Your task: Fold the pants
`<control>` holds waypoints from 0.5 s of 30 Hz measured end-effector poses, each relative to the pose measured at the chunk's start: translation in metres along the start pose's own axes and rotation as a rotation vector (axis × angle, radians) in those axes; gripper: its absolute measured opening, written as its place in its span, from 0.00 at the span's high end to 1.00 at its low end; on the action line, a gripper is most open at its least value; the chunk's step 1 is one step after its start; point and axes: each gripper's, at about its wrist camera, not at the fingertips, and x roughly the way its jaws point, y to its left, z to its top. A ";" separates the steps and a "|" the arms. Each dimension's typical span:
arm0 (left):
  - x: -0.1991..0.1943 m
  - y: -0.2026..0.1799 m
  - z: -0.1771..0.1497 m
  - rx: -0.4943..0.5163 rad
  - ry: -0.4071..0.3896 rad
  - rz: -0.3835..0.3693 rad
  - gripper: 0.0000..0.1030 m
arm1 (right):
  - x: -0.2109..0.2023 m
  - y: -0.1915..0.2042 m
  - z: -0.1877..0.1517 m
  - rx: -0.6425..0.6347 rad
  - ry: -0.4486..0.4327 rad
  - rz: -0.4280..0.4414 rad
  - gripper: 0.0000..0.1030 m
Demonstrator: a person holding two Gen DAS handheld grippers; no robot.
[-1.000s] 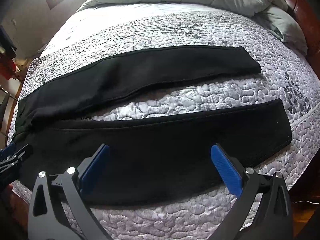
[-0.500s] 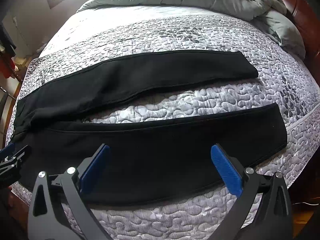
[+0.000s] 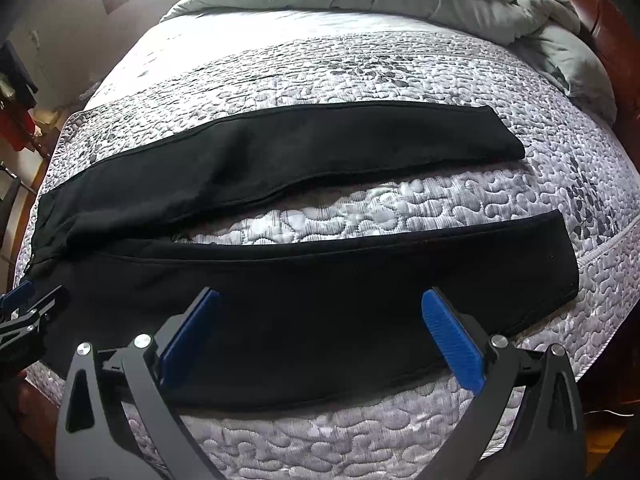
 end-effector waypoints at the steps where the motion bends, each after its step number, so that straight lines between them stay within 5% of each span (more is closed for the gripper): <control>1: 0.000 0.000 0.000 -0.001 0.001 0.000 0.04 | 0.000 -0.001 0.000 0.003 0.002 0.001 0.03; 15: -0.003 -0.002 0.002 0.005 -0.003 0.003 0.04 | 0.001 -0.002 -0.002 0.006 0.008 0.019 0.03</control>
